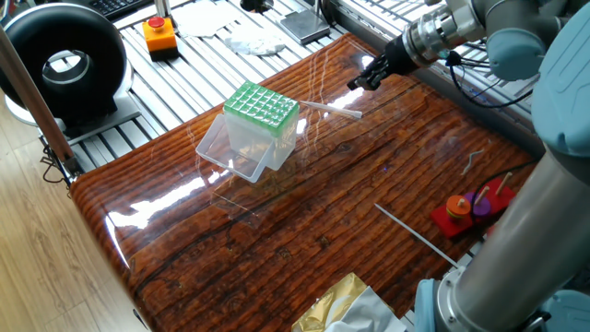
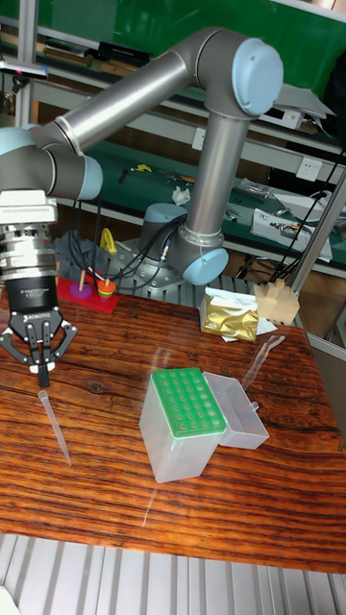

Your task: Insert a large pipette tip into the holder for large pipette tips

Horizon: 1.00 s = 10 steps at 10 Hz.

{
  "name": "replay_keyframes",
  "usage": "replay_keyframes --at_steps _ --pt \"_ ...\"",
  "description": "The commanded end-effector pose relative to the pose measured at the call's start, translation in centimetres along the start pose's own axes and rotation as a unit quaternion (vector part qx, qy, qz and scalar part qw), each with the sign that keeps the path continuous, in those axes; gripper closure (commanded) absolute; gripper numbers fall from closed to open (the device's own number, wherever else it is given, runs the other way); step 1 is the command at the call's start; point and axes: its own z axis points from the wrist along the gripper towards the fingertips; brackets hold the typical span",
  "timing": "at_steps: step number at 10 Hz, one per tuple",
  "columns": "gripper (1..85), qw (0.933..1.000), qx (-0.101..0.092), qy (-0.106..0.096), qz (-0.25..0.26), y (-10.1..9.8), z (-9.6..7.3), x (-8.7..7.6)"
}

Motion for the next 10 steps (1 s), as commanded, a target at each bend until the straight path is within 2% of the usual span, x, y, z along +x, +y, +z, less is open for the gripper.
replay_keyframes --at_steps 1,4,7,10 --pt "84.7 0.9994 -0.013 -0.011 0.029 0.7 0.4 -0.5" --pt "84.7 0.9986 -0.018 -0.005 0.049 1.5 1.5 0.6" --pt "84.7 0.9993 -0.005 0.016 0.034 0.6 1.8 2.5" --pt "84.7 0.9993 -0.004 0.026 0.028 0.2 1.7 3.6"
